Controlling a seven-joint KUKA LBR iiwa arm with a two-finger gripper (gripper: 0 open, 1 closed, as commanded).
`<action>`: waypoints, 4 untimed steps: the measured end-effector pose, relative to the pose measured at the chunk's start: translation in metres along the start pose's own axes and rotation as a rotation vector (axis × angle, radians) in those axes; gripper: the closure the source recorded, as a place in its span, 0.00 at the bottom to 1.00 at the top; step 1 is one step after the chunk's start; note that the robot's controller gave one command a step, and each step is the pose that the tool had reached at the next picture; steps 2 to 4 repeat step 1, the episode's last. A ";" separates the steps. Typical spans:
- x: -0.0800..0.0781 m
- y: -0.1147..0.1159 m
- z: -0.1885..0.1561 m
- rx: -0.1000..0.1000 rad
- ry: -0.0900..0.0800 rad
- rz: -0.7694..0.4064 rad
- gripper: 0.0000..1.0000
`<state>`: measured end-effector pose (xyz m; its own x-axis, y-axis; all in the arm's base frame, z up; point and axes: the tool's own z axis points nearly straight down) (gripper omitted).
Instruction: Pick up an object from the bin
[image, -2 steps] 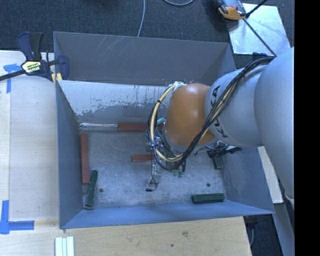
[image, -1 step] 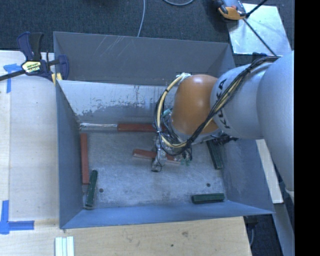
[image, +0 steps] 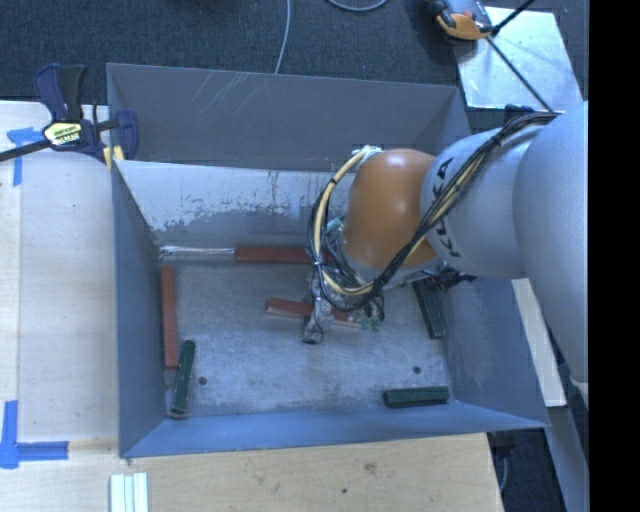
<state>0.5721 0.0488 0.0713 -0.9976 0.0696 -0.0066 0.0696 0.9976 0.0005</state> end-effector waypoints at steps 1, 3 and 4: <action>-0.042 -0.012 -0.149 0.000 0.002 0.010 1.00; -0.042 -0.012 -0.149 0.000 0.002 0.010 1.00; -0.042 -0.012 -0.149 0.000 0.002 0.010 1.00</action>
Offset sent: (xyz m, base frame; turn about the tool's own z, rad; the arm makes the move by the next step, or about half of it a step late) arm 0.0000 0.0000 0.0000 0.0000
